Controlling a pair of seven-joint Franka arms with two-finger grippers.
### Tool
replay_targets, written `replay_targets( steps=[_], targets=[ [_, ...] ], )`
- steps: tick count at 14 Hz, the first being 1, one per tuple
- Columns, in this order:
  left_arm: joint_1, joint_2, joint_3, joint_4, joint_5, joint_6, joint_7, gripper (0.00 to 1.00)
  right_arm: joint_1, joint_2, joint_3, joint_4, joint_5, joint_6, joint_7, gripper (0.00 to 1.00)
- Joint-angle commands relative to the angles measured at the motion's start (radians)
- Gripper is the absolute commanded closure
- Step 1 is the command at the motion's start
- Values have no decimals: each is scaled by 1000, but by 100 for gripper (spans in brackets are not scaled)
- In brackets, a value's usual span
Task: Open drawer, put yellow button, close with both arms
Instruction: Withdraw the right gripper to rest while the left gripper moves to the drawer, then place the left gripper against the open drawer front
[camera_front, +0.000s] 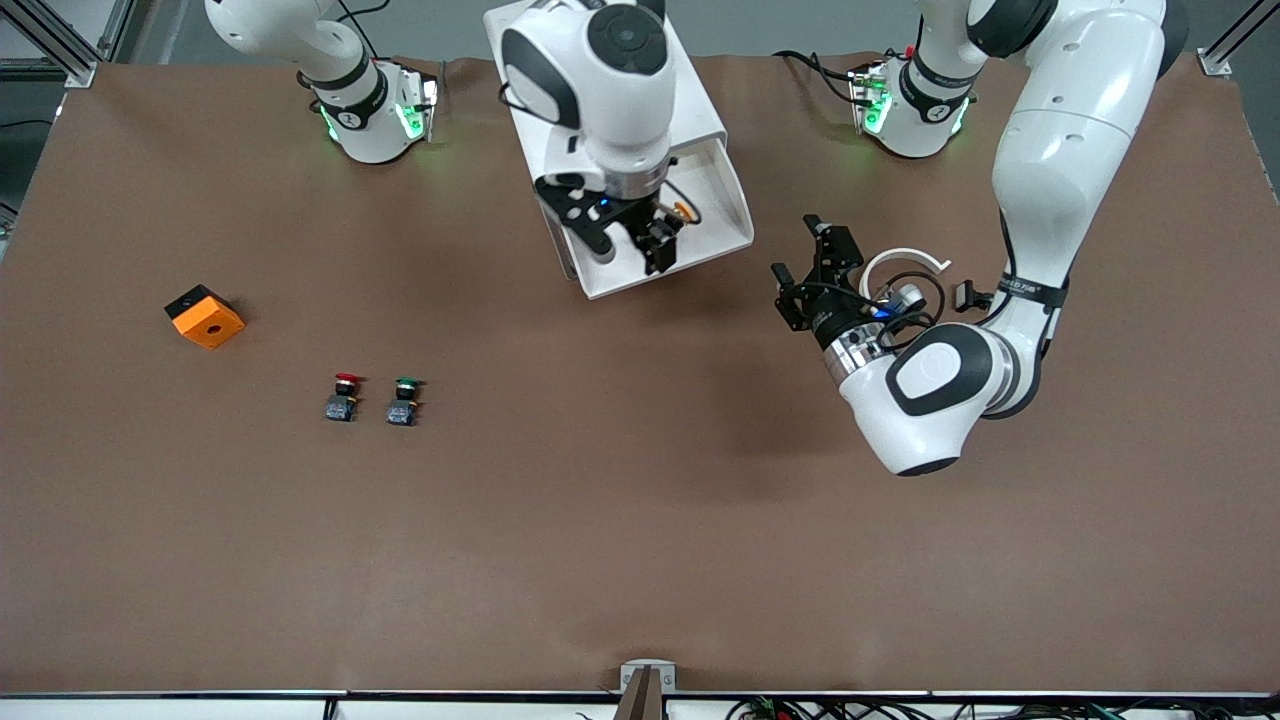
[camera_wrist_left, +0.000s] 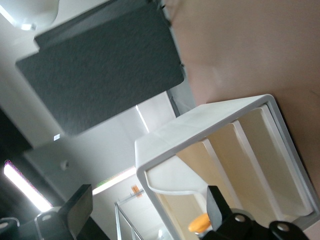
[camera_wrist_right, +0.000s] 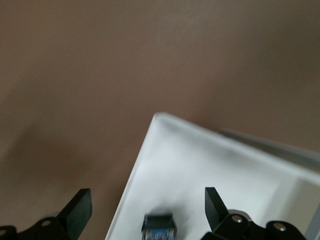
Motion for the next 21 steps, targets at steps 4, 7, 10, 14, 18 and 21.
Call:
replay_targets(
  steps=[4, 7, 10, 14, 18, 21],
  targets=[
    [1, -157, -59, -10, 175, 19, 455, 0, -268, -113, 11, 17, 3, -191, -507, 0],
    [3, -201, -123, -19, 295, 201, 592, 0, -466, -173, 11, 20, 4, -299, -904, 0],
    [4, -212, -217, -23, 479, 412, 649, 0, -644, -197, 9, 46, -6, -388, -1234, 0],
    [-11, -201, -251, -48, 599, 602, 684, 0, -831, -197, 8, 89, -28, -412, -1567, 0],
    [-66, -194, -269, -111, 753, 780, 700, 0, -934, -197, 8, 112, -62, -412, -1747, 0],
    [-71, -186, -271, -118, 751, 837, 686, 0, -957, -194, 9, 121, -86, -412, -1755, 0]
  ],
)
